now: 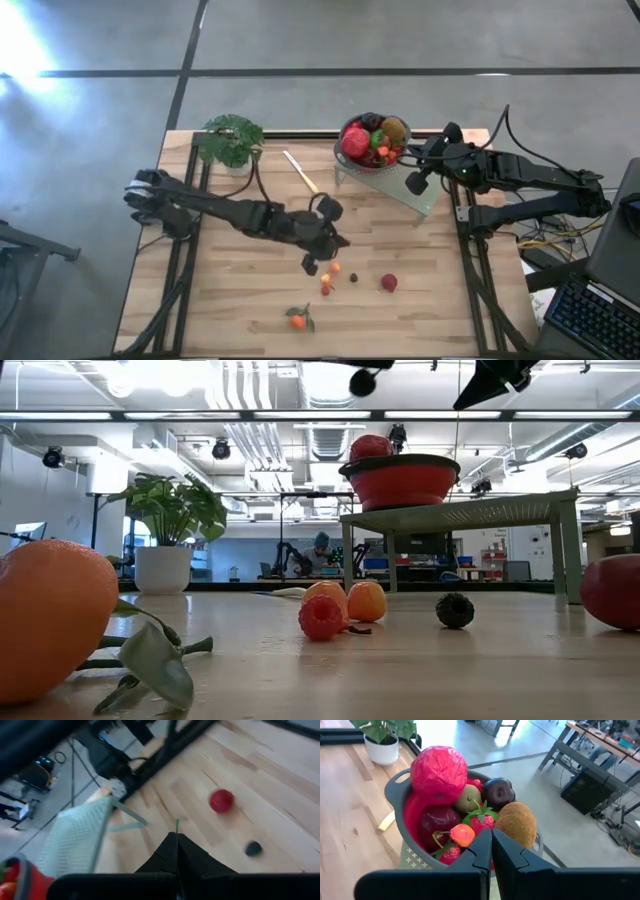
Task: Pick & Place Fruit
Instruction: Put the black cherry into the red gray colander on the shelf
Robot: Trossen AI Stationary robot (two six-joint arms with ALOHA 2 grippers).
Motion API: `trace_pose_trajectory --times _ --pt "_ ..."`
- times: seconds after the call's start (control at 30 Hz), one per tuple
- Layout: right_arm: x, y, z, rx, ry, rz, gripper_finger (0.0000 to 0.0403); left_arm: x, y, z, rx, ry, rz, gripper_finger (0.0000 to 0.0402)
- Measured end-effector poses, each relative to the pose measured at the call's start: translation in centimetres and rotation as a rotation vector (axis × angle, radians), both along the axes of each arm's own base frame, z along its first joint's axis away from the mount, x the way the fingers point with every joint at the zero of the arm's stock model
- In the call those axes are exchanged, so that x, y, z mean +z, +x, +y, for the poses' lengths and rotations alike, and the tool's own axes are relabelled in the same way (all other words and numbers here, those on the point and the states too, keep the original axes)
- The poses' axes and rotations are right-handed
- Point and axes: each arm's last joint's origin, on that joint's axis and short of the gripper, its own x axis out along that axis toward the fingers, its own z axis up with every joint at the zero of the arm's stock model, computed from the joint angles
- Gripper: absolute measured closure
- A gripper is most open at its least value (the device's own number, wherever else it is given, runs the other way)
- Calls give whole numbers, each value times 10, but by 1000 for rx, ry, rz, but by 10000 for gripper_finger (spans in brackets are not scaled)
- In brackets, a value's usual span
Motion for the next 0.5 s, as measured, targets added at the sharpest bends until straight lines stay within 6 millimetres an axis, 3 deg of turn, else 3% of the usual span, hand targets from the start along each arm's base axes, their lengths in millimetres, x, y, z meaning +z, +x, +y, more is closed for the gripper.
trace_pose_trajectory --times 0.2,0.5 --pt "0 1 0 17 -25 29 394 25 9 20 13 -62 -116 401" --pt "1 1 0 35 -53 55 394 60 16 53 -102 -132 -305 401"
